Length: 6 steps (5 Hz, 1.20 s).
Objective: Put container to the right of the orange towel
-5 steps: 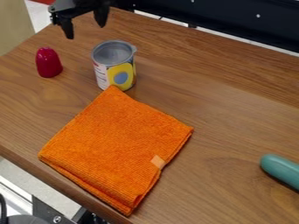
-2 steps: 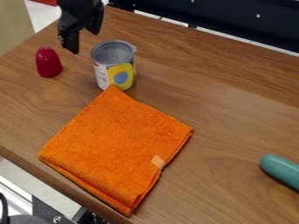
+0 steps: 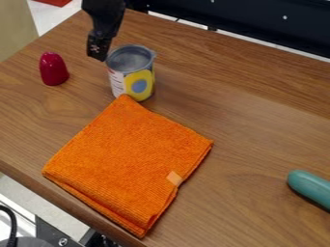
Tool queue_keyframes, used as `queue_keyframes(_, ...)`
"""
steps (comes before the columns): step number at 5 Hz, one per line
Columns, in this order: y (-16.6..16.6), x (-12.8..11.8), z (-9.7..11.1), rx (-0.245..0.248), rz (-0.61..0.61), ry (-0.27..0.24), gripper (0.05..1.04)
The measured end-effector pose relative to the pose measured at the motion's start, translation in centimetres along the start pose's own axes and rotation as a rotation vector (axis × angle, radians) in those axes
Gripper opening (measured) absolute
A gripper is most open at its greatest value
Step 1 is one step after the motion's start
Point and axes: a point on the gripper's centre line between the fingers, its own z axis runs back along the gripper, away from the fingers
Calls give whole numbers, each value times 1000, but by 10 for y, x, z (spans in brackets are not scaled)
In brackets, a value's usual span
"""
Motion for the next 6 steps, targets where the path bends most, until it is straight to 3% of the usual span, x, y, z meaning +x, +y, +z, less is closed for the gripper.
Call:
queue_keyframes(1, 6, 0, 1, 54, -57, -4, 999)
queue_keyframes(2, 16, -7, -3, 83, -101, 22, 999)
queue_keyframes(4, 27, -32, 0, 63, -129, 57, 999)
queue_keyframes(5, 31, -44, 2, 74, -248, 149, 999)
queue_keyframes(6, 32, -53, 9, 62, -278, 199, 999)
